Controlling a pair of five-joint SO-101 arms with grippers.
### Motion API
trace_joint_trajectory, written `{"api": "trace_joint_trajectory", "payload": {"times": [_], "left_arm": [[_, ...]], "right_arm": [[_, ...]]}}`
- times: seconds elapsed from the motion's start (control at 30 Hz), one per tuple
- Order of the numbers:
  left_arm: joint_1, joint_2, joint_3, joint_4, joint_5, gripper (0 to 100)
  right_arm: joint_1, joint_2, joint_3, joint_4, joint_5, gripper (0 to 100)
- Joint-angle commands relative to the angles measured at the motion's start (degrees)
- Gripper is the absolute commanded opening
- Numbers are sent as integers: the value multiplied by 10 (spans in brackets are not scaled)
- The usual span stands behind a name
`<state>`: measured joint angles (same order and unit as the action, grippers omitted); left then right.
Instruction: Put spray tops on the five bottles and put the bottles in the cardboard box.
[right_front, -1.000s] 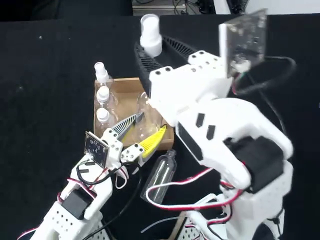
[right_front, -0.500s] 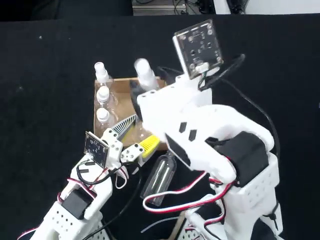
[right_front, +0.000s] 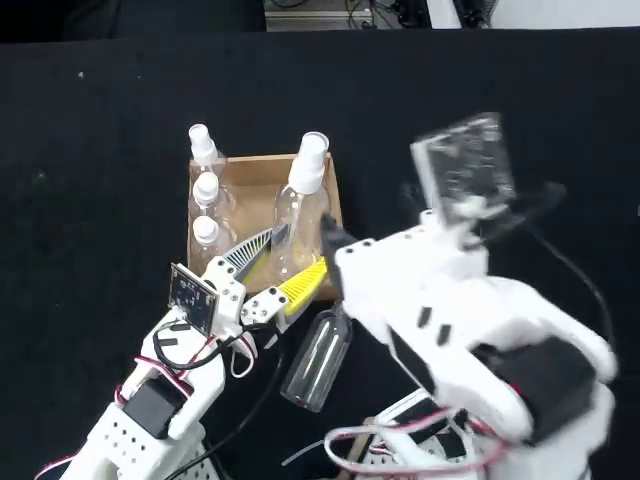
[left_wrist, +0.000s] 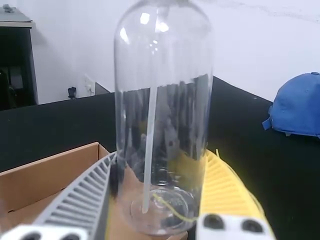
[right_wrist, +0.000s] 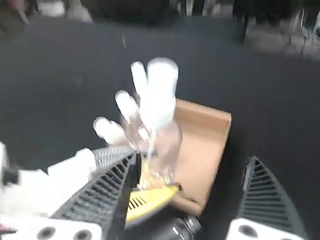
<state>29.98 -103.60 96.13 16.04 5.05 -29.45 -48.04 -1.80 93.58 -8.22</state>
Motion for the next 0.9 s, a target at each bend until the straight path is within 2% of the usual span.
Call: {"api": "trace_joint_trajectory", "payload": {"times": [0.0,0.23,0.47,0.6,0.87], "left_arm": [[7,-4,14,-4,-2,105],[7,-4,14,-4,-2,105],[0,-3,14,-1,-2,102],[3,-3,14,0,-3,102],[32,-4,14,-4,-3,102]], "right_arm": [[-32,-29,120,-46,66,302],[-97,-136,273,-182,74,301],[-95,-233,456,-365,93,304],[-79,-254,473,-384,117,304],[-21,-260,529,-430,115,302]]}}
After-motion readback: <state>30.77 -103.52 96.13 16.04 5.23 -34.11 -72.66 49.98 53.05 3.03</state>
